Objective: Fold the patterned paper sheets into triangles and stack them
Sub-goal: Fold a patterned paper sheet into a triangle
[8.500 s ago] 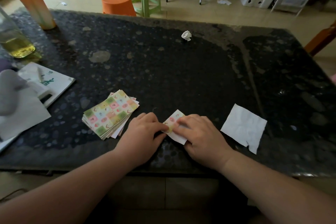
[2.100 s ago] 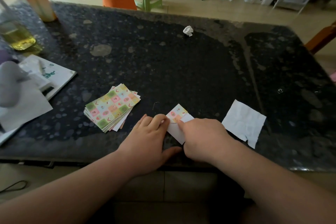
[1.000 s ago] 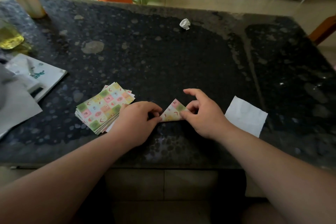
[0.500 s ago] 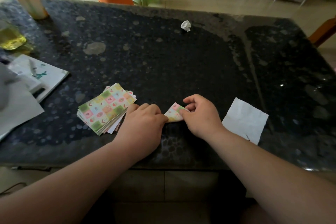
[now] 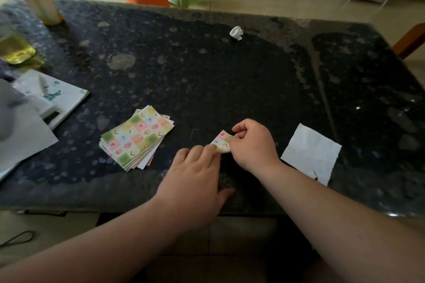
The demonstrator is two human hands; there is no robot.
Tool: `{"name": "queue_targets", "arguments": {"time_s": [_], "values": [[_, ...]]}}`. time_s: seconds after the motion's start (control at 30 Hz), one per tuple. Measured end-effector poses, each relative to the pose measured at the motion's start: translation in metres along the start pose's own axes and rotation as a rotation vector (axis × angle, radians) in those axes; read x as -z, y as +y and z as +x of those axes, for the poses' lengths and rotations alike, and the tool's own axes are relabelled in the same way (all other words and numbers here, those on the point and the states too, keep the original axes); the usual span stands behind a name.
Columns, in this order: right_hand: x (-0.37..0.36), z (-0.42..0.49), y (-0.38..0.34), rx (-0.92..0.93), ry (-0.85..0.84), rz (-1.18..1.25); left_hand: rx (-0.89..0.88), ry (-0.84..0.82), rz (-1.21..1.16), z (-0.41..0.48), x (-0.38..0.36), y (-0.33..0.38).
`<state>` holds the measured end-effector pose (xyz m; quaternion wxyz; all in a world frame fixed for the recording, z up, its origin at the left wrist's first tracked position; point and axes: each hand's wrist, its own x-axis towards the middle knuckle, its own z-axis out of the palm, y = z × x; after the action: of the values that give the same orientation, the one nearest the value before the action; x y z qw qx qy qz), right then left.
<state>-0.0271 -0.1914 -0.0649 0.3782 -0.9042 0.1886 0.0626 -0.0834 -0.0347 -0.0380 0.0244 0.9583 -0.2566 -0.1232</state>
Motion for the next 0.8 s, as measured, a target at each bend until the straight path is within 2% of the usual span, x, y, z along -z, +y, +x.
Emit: {"name": "queue_targets", "arguments": {"time_s": [0.13, 0.4, 0.8], "values": [[-0.001, -0.002, 0.0, 0.024, 0.002, -0.021, -0.068, -0.09, 0.005, -0.006, -0.012, 0.014], [-0.001, -0.006, 0.001, 0.059, 0.016, -0.035, -0.043, -0.166, 0.072, -0.008, -0.023, 0.021], [0.006, -0.006, 0.009, 0.167, -0.005, -0.09, -0.04, -0.164, 0.063, -0.008, -0.021, 0.019]]}}
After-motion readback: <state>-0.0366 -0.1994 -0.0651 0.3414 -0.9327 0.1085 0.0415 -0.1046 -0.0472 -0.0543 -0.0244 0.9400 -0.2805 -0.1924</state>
